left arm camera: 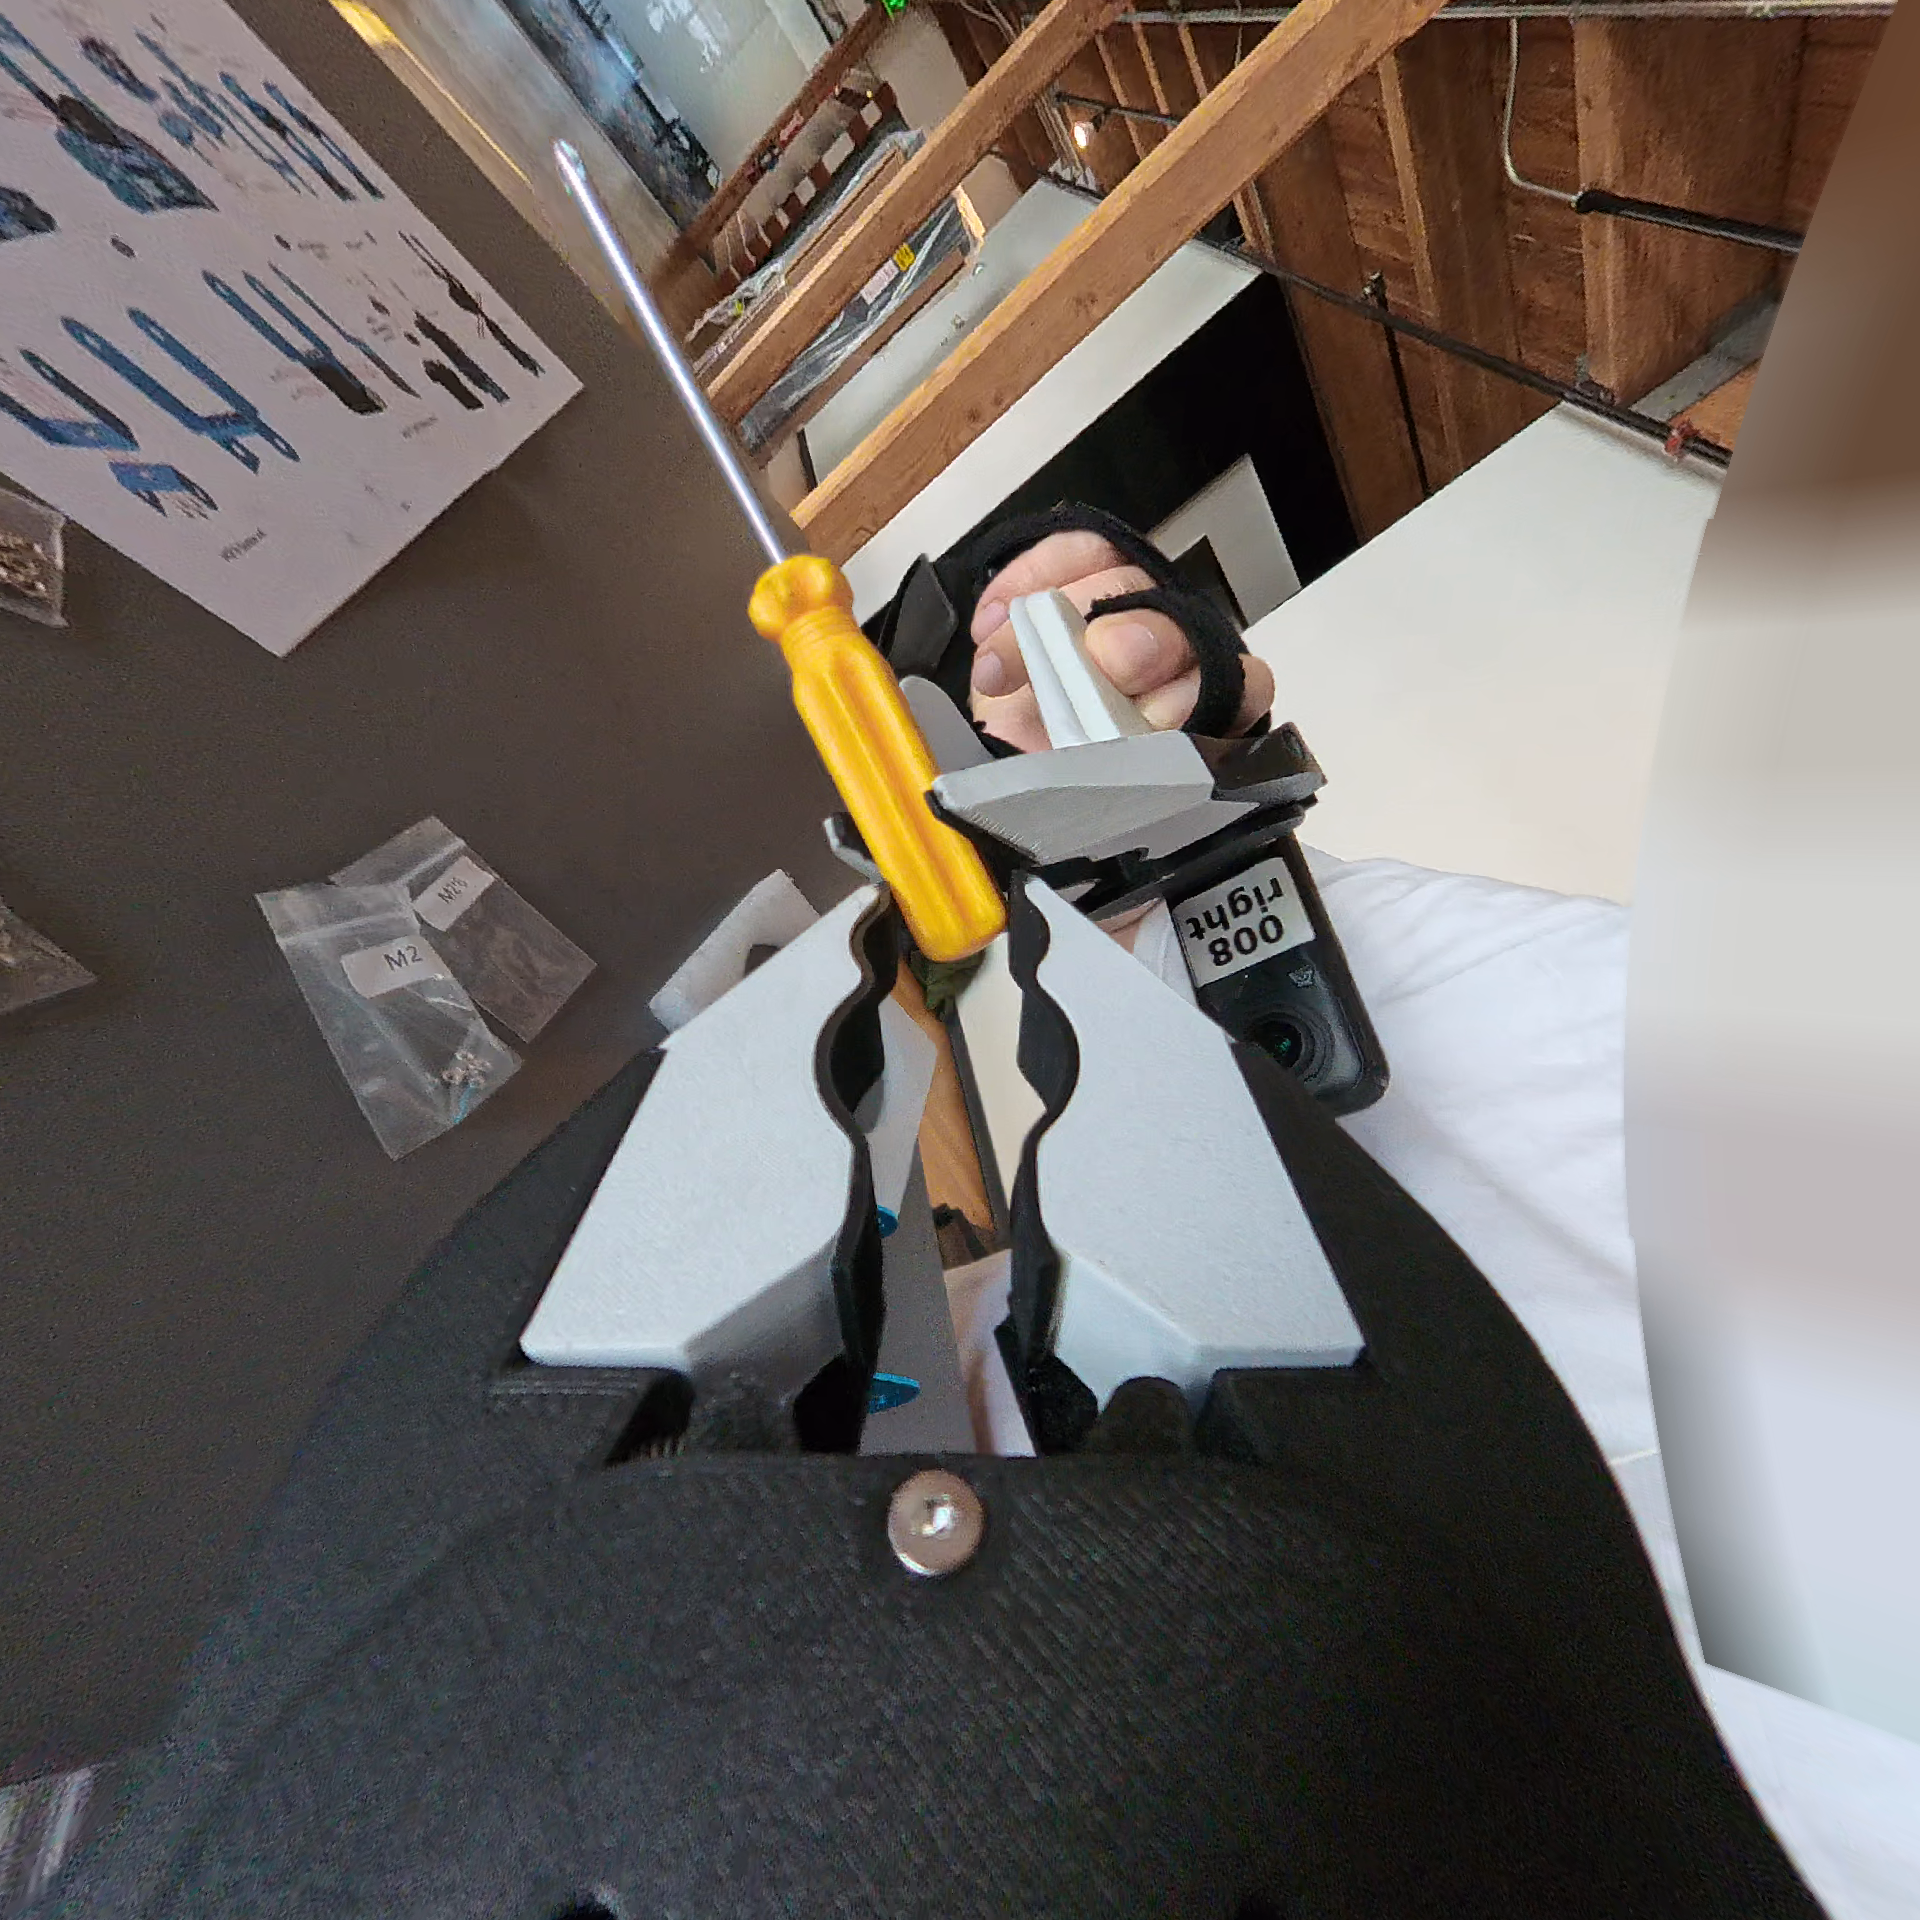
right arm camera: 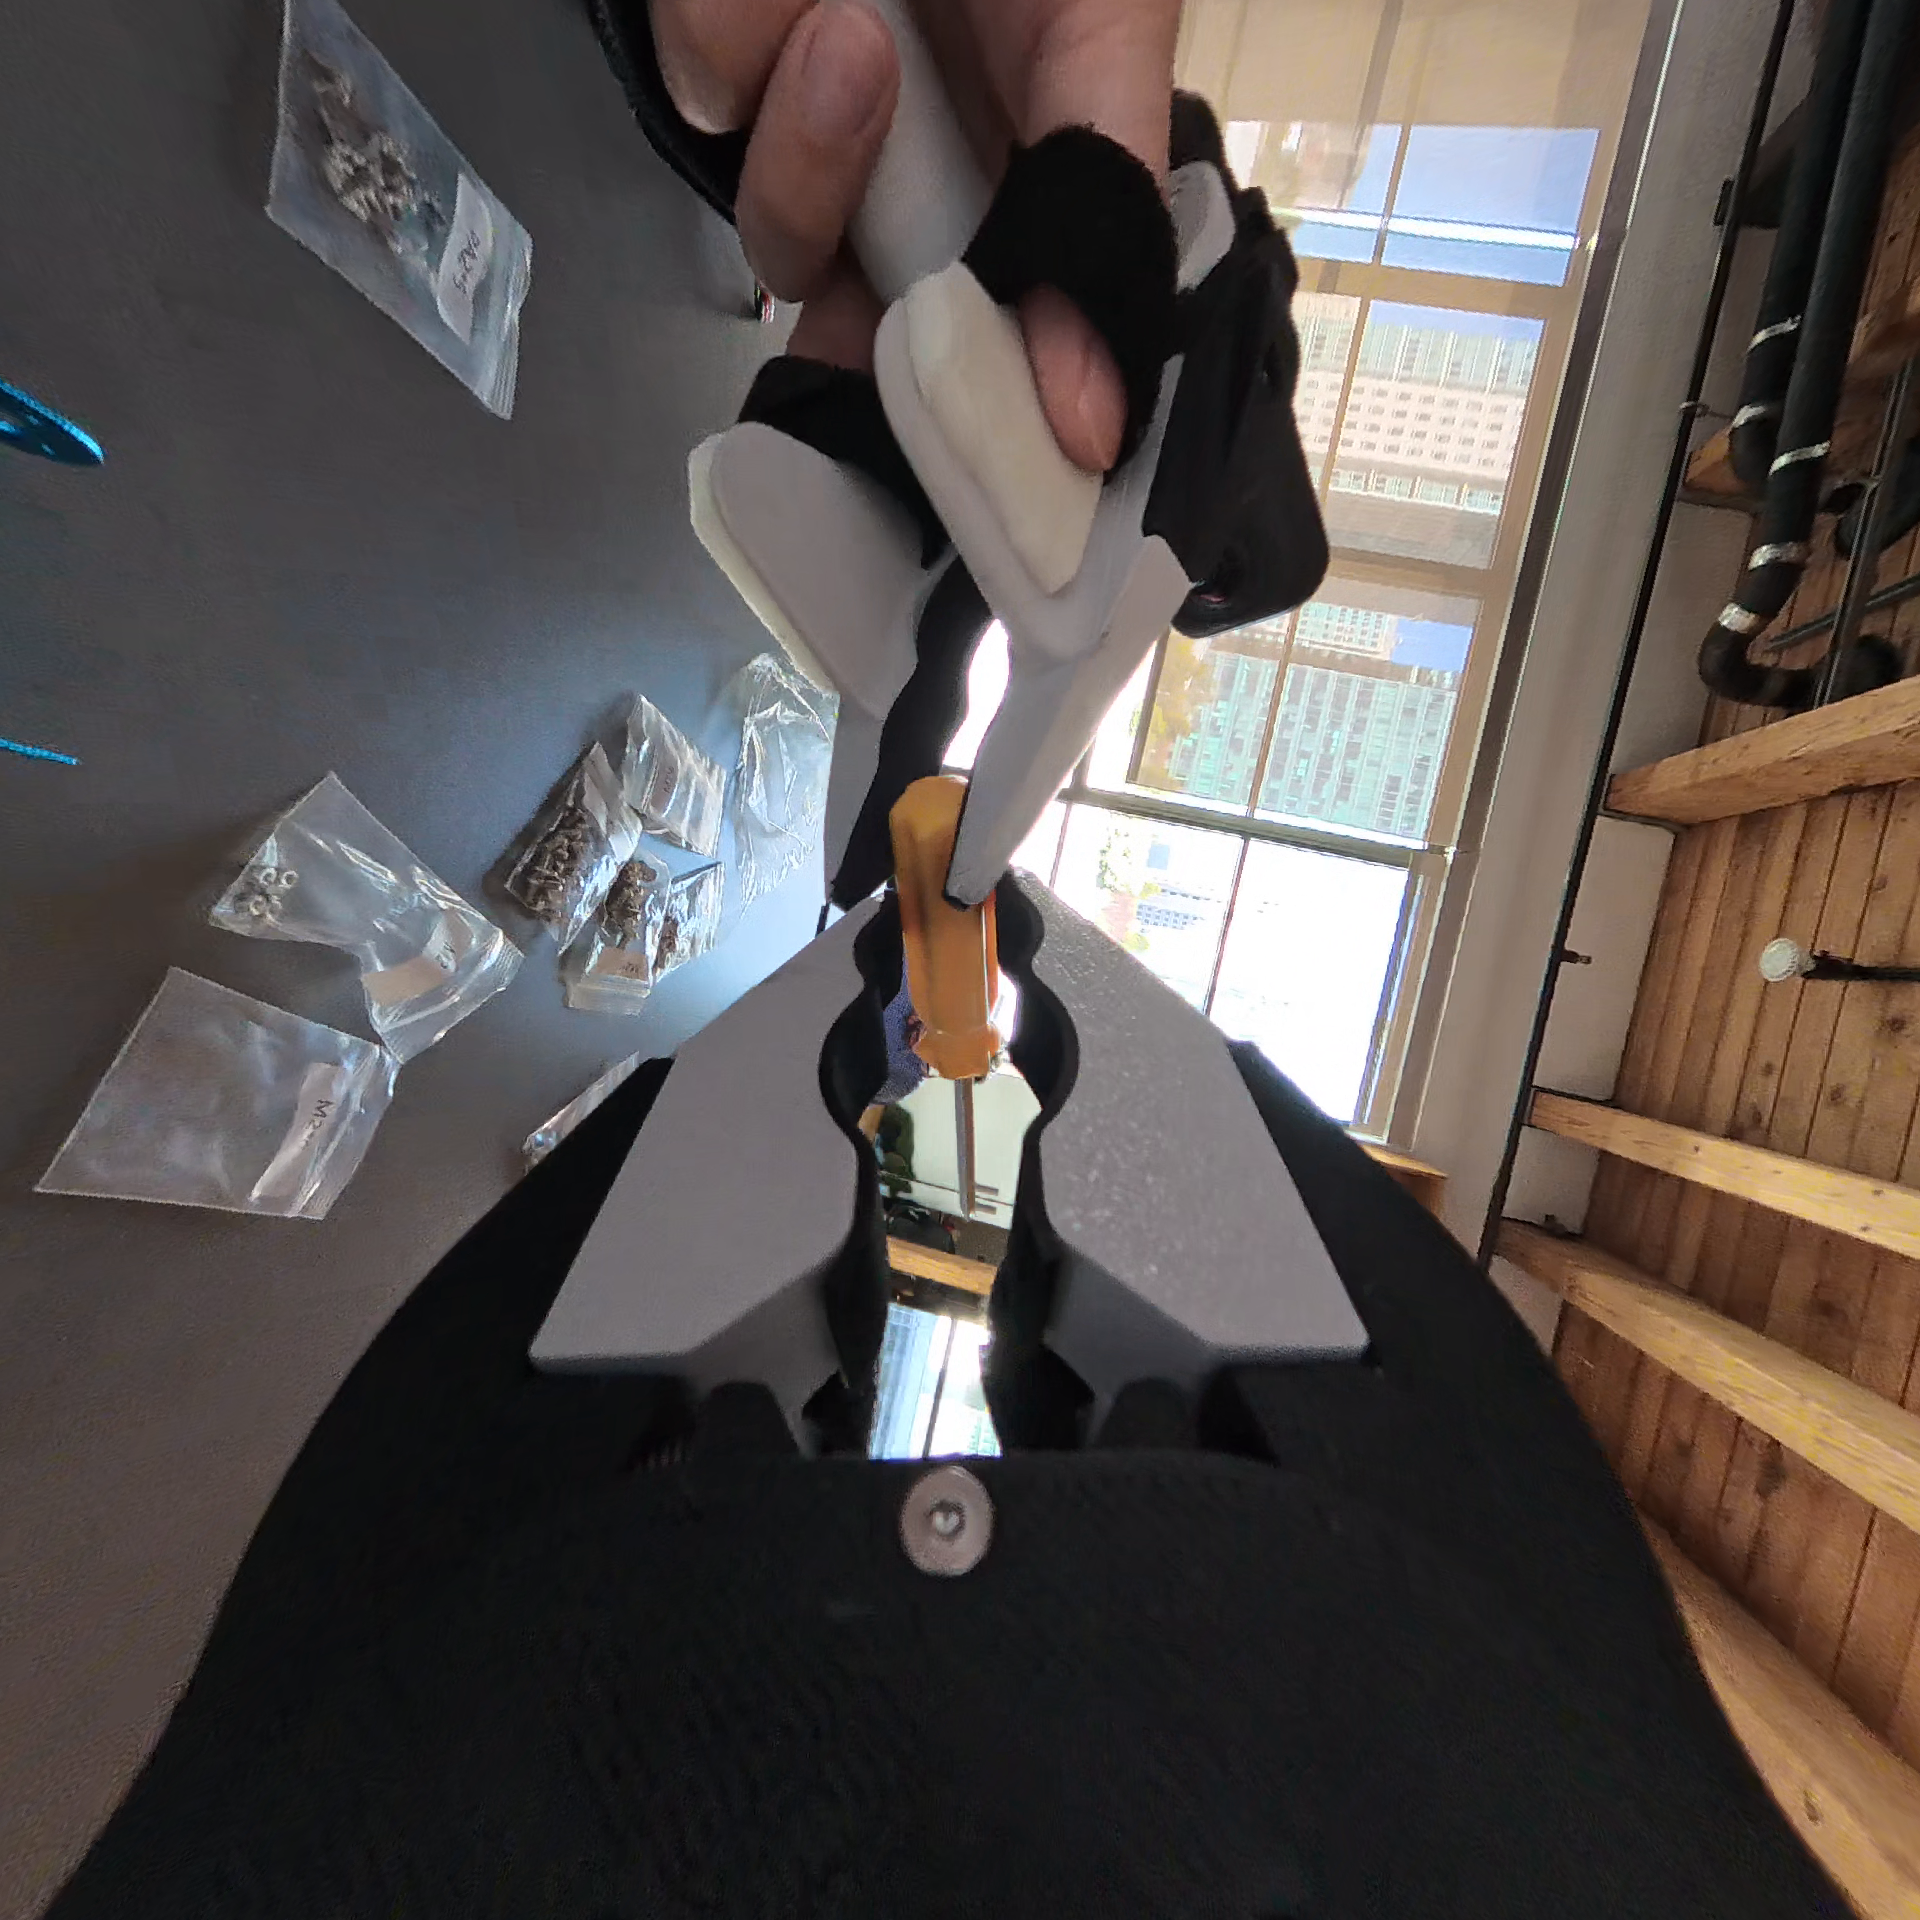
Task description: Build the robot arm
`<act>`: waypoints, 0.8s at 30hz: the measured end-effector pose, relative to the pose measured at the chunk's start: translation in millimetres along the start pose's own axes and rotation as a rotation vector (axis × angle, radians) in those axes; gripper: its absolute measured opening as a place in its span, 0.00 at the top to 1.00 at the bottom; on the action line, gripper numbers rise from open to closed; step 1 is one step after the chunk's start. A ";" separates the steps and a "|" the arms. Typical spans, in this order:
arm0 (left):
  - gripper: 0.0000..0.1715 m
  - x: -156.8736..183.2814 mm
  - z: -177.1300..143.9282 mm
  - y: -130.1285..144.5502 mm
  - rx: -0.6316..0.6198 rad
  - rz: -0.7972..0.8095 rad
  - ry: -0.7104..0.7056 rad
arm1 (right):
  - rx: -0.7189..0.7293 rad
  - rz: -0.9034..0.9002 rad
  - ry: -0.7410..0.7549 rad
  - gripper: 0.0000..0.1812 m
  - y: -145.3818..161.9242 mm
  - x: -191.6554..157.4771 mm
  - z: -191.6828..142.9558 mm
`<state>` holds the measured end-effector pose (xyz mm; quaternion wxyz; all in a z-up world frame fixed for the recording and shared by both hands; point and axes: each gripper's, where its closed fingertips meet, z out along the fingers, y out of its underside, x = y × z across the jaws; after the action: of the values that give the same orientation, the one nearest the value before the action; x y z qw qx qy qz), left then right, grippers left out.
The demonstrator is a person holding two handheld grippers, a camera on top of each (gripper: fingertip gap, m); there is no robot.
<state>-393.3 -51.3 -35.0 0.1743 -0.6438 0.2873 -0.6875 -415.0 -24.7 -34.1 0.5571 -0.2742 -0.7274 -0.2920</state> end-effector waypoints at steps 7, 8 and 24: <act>0.90 9.9 -12.9 -2.5 0.103 0.039 0.088 | 0.042 0.158 0.036 0.83 2.8 23.0 -0.4; 0.91 9.4 -15.7 -3.7 0.122 0.037 0.090 | 0.032 0.211 0.049 0.82 7.4 27.4 -1.9; 0.91 30.9 -11.3 11.2 0.087 0.325 0.058 | 0.641 2.123 -0.765 0.90 -8.5 44.8 -16.8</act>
<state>-409.3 -76.8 -17.8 0.3027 -0.5603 0.3625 -0.6804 -420.5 -39.4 11.9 0.3097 -0.6607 -0.2941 0.6173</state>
